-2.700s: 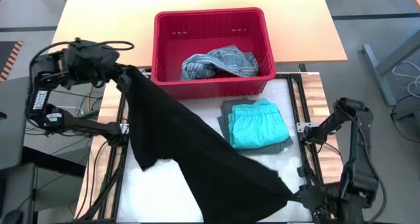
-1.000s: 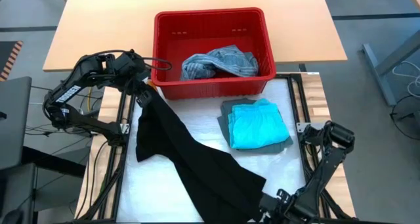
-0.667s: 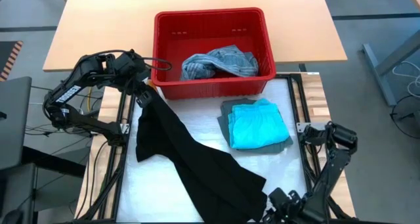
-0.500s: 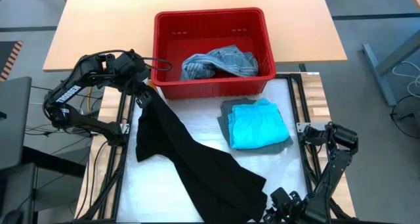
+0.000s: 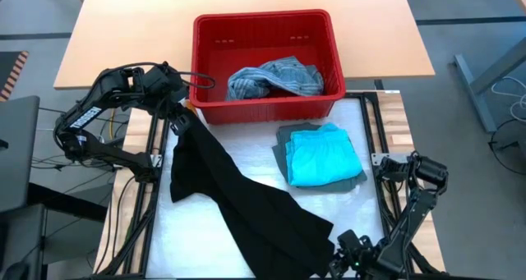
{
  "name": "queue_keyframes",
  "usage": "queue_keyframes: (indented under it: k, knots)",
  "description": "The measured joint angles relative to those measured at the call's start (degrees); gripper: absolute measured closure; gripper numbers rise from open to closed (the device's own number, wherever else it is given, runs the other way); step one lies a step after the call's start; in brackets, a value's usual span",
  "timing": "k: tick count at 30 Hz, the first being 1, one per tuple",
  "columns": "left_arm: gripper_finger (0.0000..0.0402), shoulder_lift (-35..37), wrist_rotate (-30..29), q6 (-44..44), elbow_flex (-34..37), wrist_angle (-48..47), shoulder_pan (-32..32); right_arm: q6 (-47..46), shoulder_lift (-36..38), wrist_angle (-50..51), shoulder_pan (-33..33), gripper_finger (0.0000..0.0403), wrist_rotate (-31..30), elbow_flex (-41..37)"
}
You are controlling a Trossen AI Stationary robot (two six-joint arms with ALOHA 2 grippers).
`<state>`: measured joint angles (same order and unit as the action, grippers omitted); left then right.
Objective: Fold Laundry from Bin
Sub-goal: Fold the black shirt
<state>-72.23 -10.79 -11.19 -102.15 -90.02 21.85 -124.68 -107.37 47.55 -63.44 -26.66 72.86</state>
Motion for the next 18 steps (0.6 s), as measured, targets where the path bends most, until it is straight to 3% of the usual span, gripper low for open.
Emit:
queue_keyframes:
  k: [4, 9, 18]
  knots:
    - [0.0401, 0.00, 0.00, -0.01, 0.00, 0.00, 0.00, -0.24, -0.41, -1.01, 0.29, 0.0191, 0.87, -0.56]
    - [0.0401, 0.00, -0.04, 0.01, 0.00, 0.00, 0.00, 1.41, -0.79, -10.81, 0.45, 0.0191, -2.04, -5.42]
    - [0.0401, 0.00, -0.07, 0.01, 0.00, 0.00, -0.02, 3.03, -0.55, -10.41, 1.13, 0.0191, -5.29, -6.54]
